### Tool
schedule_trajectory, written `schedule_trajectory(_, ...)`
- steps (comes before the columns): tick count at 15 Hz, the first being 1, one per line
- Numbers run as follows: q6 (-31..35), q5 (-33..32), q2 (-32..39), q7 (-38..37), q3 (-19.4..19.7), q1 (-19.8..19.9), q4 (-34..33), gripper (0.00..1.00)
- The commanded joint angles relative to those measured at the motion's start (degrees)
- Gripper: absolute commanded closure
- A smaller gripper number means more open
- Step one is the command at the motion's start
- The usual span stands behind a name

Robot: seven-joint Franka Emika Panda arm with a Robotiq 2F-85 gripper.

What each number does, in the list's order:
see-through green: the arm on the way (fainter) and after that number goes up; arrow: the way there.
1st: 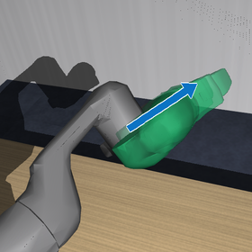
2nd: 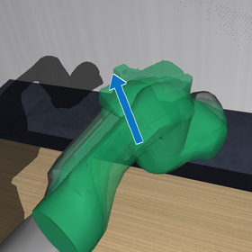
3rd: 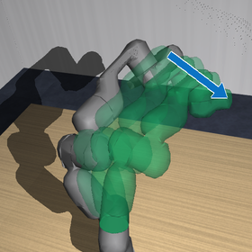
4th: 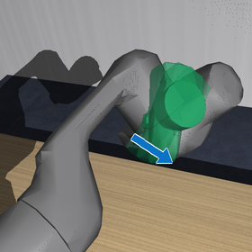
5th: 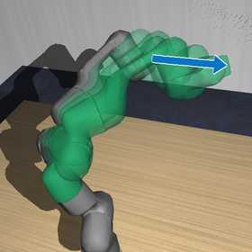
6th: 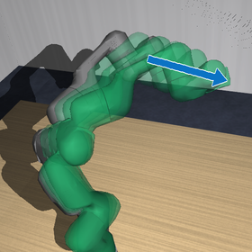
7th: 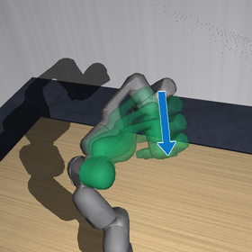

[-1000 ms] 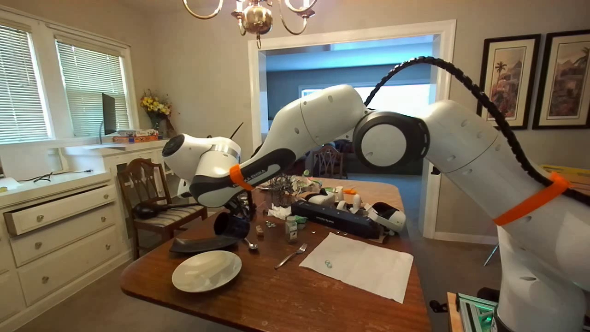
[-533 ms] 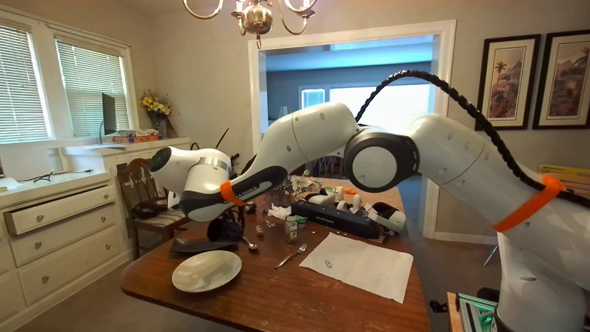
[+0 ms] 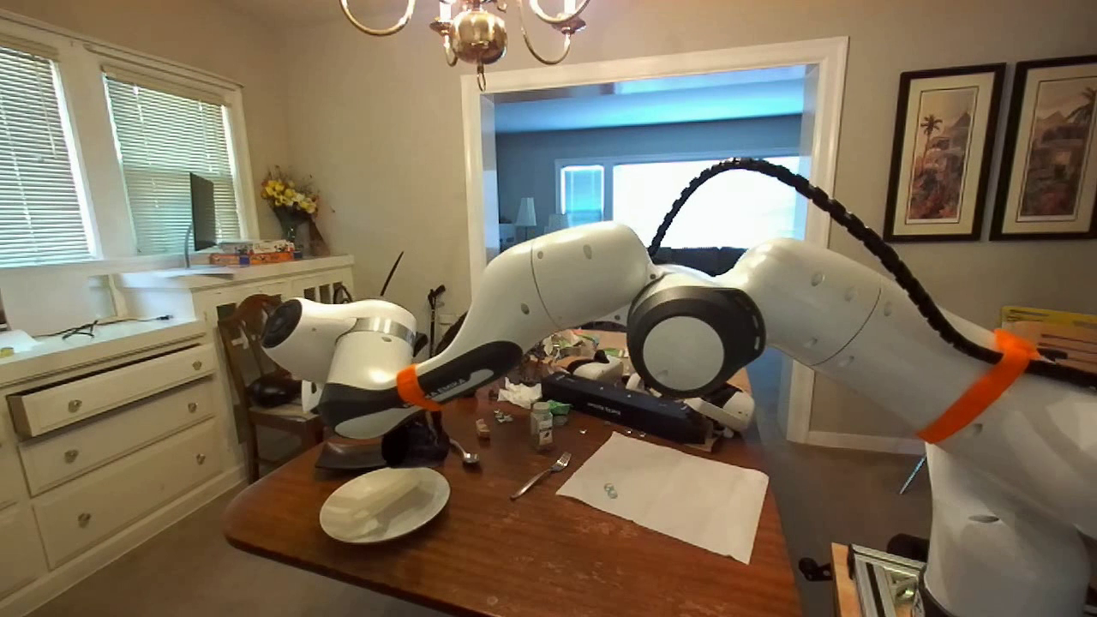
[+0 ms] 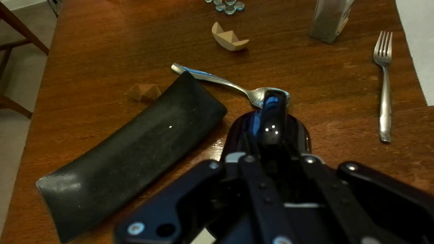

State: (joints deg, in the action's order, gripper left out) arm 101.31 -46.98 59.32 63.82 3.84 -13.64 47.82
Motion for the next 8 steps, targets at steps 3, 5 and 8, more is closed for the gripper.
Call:
schedule_trajectory(3,-3.75,-2.47,5.05,5.13,2.53,-2.31,-7.46,0.95)
schedule_trajectory(5,-4.40,-3.16,6.22,6.43,3.20,-2.99,-8.64,0.95)
schedule_trajectory(8,-5.02,-3.58,7.79,7.77,3.84,-3.67,-10.45,0.95)
